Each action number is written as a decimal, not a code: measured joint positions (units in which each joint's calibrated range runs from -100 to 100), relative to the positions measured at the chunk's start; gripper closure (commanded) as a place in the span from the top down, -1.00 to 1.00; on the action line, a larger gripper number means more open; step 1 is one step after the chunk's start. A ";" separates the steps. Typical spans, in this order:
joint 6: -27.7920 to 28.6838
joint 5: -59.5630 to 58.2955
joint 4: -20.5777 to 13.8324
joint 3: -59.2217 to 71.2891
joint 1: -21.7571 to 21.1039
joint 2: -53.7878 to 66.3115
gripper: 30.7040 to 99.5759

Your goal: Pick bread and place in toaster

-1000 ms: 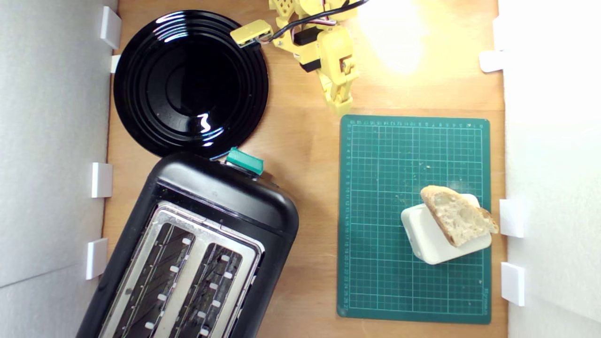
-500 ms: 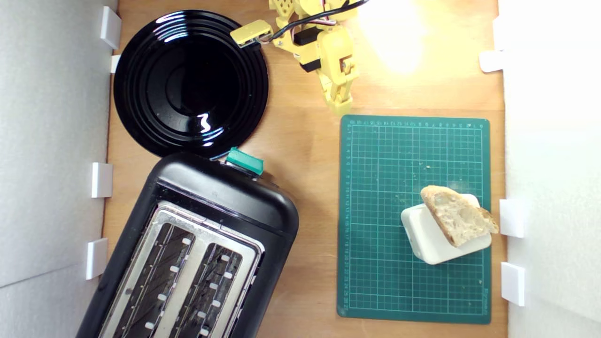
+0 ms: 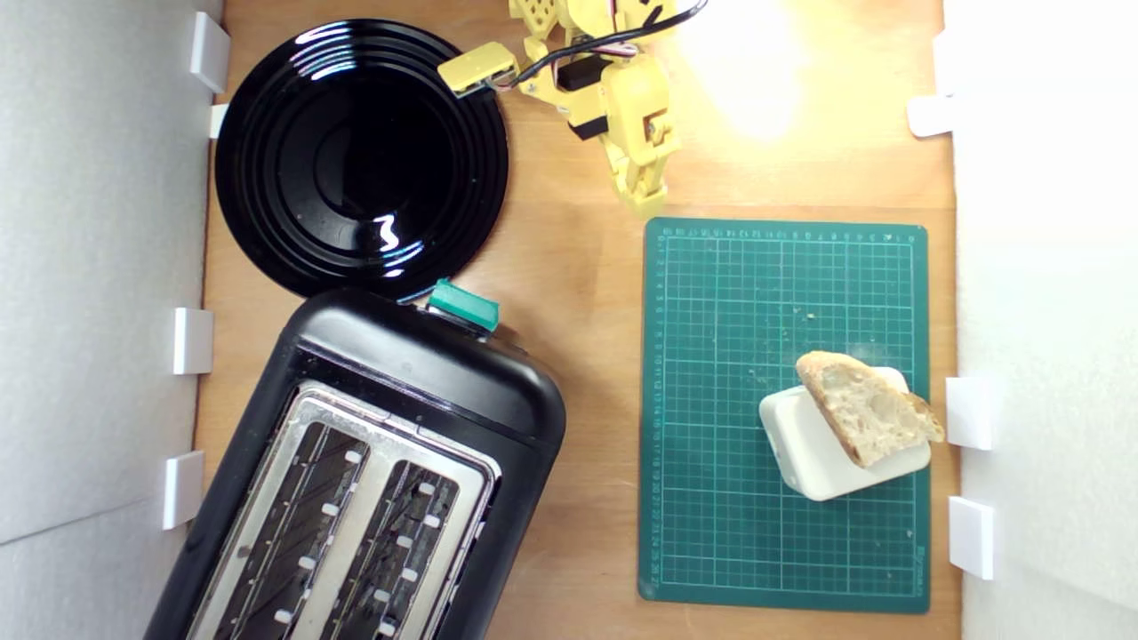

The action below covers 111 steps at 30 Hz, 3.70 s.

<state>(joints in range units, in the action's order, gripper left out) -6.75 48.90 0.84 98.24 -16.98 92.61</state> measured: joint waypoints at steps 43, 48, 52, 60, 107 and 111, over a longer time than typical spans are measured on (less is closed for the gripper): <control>0.05 -73.14 -0.53 0.00 -13.82 -61.32 -0.97; 0.05 -78.39 -1.42 -0.09 -15.74 -64.76 -0.97; 0.05 -82.46 -1.42 -0.09 -16.66 -68.29 -0.97; 3.98 -90.17 -1.07 -0.09 -16.84 -72.49 -0.88; 4.92 -90.51 -1.07 -0.28 -16.84 -72.83 0.37; 4.92 -90.51 -1.07 -0.28 -16.84 -72.83 0.66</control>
<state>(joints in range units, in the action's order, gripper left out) -1.84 -41.61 -0.22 97.97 -33.82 19.78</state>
